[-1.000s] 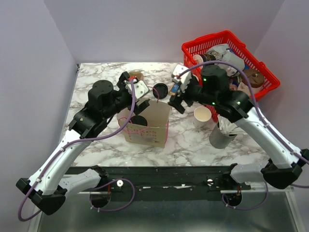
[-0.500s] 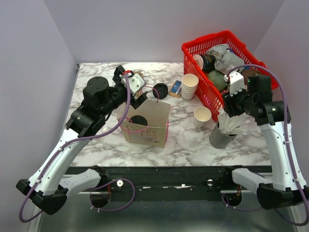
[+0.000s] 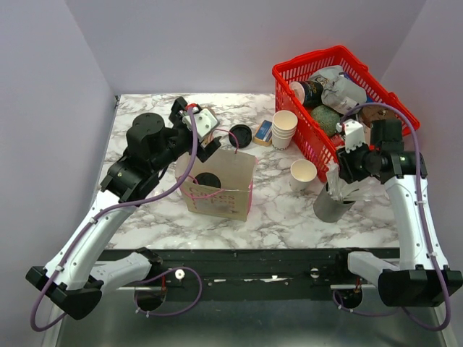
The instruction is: Pack the takeout coffee
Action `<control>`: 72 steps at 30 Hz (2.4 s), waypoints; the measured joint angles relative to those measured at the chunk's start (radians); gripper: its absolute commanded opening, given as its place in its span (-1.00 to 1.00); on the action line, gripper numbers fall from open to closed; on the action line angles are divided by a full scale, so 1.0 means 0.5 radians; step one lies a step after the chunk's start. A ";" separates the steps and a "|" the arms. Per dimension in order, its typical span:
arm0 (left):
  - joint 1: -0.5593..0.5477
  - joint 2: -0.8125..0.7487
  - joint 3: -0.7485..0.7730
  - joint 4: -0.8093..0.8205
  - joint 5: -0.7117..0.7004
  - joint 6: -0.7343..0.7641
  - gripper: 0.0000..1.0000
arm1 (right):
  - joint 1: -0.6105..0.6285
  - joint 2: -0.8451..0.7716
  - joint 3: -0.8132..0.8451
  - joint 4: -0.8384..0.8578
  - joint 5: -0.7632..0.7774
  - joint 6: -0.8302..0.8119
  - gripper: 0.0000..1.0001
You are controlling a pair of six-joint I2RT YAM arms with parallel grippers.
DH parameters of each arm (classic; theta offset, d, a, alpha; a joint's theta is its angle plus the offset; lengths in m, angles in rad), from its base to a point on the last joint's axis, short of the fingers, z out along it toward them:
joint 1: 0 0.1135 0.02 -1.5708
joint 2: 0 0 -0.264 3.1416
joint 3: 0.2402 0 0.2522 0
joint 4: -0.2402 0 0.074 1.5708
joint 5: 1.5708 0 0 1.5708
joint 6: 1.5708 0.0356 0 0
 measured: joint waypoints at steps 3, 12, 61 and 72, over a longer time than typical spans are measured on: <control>0.013 0.001 0.000 -0.001 0.001 0.000 0.97 | -0.009 0.028 -0.062 0.054 0.000 -0.006 -0.03; 0.072 0.001 0.000 -0.040 0.009 -0.001 0.97 | -0.011 0.063 -0.114 0.240 -0.001 -0.057 -0.16; 0.373 0.018 0.032 0.014 -0.117 -0.071 0.97 | 0.703 0.610 1.800 0.399 -1.300 0.716 -0.99; 0.451 -0.019 0.034 0.019 -0.159 -0.086 0.97 | 1.176 0.723 1.558 0.484 -1.188 0.699 0.99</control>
